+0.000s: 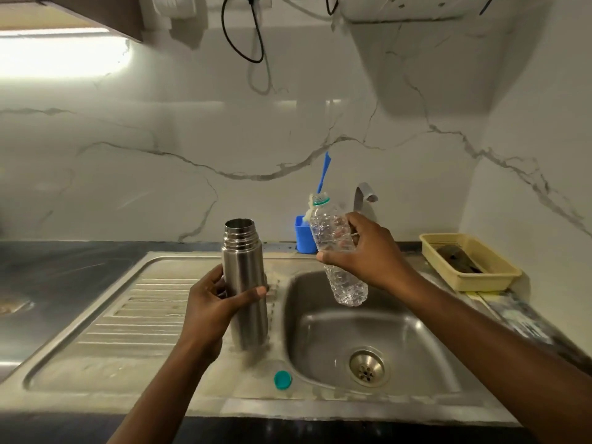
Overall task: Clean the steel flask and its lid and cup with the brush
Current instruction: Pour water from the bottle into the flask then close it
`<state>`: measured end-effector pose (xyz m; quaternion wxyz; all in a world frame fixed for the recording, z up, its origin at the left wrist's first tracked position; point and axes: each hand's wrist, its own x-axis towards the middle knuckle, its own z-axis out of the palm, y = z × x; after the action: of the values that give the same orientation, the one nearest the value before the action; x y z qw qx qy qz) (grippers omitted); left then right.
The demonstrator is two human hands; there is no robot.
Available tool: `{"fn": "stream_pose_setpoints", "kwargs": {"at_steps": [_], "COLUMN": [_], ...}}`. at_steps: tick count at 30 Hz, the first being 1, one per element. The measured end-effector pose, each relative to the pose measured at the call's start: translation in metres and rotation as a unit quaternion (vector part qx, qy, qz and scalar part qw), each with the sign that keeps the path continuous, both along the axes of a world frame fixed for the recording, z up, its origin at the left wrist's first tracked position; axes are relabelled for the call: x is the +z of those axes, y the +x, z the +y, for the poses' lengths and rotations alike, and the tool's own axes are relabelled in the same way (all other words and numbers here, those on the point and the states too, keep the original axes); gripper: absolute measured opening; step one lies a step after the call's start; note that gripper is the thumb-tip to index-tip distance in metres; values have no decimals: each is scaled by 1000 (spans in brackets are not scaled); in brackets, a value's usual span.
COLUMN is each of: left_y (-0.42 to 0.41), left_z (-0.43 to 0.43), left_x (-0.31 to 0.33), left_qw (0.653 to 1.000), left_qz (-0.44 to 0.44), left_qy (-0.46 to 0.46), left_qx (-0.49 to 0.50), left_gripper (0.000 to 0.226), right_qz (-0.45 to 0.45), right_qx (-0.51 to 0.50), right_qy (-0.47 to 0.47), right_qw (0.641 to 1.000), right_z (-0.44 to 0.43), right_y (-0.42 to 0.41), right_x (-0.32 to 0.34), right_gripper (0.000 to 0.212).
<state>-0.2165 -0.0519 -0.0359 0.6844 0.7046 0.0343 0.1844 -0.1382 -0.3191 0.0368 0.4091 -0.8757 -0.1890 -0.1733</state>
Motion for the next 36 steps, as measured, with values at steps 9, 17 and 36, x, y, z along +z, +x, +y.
{"fn": "stream_pose_setpoints", "kwargs": {"at_steps": [9, 17, 36], "left_y": [-23, -21, -23], "left_z": [30, 32, 30], "left_x": [-14, -24, -31], "left_qw": [1000, 999, 998], "left_qz": [3, 5, -4], "left_qy": [-17, -13, 25], "left_qx": [21, 34, 54], "left_gripper": [67, 75, 72], "right_qz": [21, 28, 82], "right_qx": [41, 35, 25], "right_qy": [33, 71, 130], "right_qw": [998, 996, 988], "right_z": [29, 45, 90], "right_y": [2, 7, 77], "right_x": [-13, -21, -38], "right_gripper": [72, 70, 74]}}
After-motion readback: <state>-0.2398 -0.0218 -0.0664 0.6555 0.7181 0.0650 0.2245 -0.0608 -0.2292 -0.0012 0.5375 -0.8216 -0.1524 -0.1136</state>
